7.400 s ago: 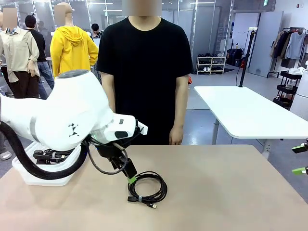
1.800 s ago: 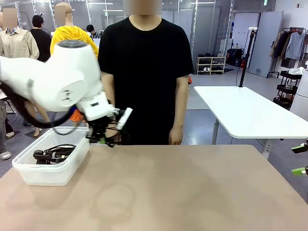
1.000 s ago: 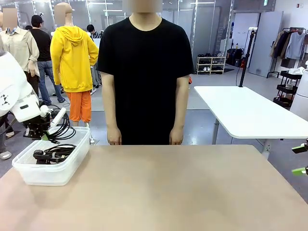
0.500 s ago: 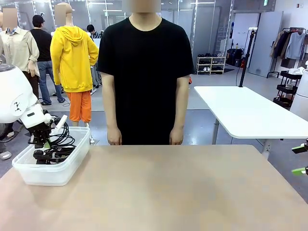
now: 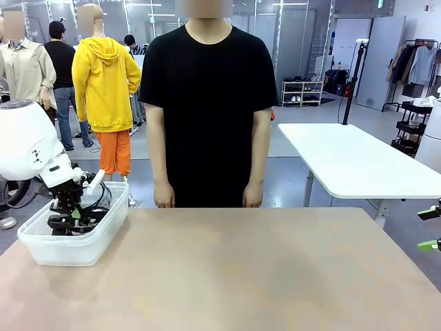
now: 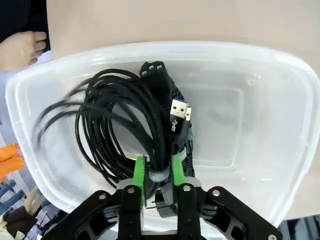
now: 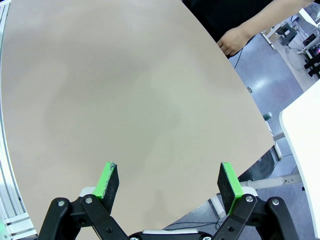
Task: Organize and store the cables.
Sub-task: Place the USB Extension Cable into the Organizing box.
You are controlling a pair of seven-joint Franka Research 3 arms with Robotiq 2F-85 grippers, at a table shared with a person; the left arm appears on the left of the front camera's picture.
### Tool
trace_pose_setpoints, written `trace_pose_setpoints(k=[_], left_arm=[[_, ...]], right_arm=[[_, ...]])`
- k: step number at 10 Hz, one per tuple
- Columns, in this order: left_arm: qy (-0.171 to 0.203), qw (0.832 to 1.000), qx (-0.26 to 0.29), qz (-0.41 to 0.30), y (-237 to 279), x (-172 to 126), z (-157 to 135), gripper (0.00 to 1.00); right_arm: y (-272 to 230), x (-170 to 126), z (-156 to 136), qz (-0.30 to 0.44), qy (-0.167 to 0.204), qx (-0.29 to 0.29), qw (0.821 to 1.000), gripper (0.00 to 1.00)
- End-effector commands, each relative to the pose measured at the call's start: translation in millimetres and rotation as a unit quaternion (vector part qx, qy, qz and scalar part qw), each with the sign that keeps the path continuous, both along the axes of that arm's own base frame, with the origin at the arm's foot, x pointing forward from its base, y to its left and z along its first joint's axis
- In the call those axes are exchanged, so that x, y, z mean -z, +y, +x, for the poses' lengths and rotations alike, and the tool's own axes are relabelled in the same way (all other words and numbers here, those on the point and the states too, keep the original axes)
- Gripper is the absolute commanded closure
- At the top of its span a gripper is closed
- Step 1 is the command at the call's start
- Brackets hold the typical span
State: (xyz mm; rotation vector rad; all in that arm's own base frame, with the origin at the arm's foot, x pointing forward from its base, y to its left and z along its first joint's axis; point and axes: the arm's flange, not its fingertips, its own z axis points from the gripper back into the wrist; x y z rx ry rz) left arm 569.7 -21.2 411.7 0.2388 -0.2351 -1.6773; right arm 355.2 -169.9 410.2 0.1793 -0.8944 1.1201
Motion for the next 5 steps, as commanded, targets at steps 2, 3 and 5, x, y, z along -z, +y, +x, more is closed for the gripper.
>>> trace_pose_setpoints(k=[2,3,5], left_arm=[[0.006,1.0,-0.002,0.006,6,-7,-6,0.33],[0.004,1.0,-0.005,0.006,6,-9,-8,0.17],[0.005,1.0,-0.019,0.008,2,-13,-14,0.0]], right_arm=[[-1,1,2,0.003,-0.011,-0.006,1.0,0.0],[-1,1,2,0.003,-0.011,-0.006,1.0,0.0],[-1,1,2,0.003,-0.011,-0.006,1.0,0.0]])
